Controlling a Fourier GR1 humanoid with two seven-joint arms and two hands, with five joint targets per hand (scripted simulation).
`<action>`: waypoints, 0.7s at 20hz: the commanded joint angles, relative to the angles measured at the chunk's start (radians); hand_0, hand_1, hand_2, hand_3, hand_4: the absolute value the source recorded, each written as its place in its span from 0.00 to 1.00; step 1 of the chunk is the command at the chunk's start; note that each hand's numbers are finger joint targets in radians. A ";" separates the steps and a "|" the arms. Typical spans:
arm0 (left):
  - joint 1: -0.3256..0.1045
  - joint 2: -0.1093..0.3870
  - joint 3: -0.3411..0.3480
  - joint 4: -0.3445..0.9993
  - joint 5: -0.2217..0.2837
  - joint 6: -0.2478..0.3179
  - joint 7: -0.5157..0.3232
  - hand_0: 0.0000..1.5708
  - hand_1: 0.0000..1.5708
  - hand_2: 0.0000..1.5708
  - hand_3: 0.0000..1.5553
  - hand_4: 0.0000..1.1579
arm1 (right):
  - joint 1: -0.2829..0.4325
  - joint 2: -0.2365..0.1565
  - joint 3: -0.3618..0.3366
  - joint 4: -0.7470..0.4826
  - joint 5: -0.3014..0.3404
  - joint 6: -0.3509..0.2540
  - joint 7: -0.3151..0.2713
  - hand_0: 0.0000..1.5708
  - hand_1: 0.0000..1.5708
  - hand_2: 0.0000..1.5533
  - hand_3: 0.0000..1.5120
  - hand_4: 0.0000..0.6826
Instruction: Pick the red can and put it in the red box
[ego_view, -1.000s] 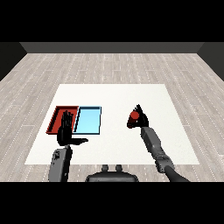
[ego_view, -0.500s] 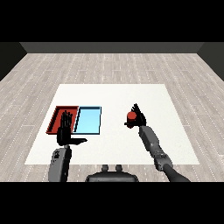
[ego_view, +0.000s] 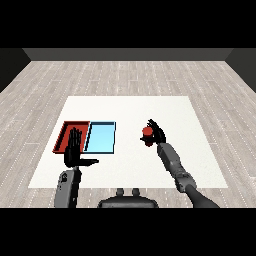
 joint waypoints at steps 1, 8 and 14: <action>0.010 -0.026 -0.031 -0.036 -0.020 0.027 0.022 0.00 0.00 0.00 0.00 0.00 | -0.023 -0.008 0.006 0.004 0.019 -0.069 0.037 0.97 0.97 0.97 0.97 0.72; 0.031 0.009 0.008 -0.041 0.018 -0.006 0.027 0.00 0.00 0.00 0.00 0.00 | -0.098 -0.019 0.016 0.093 0.074 -0.165 0.036 0.98 0.98 0.95 0.94 0.84; -0.026 -0.012 -0.006 0.015 -0.003 0.017 0.015 0.00 0.00 0.00 0.00 0.00 | -0.060 -0.029 0.045 0.084 0.109 -0.139 0.039 0.97 0.97 0.95 0.93 0.80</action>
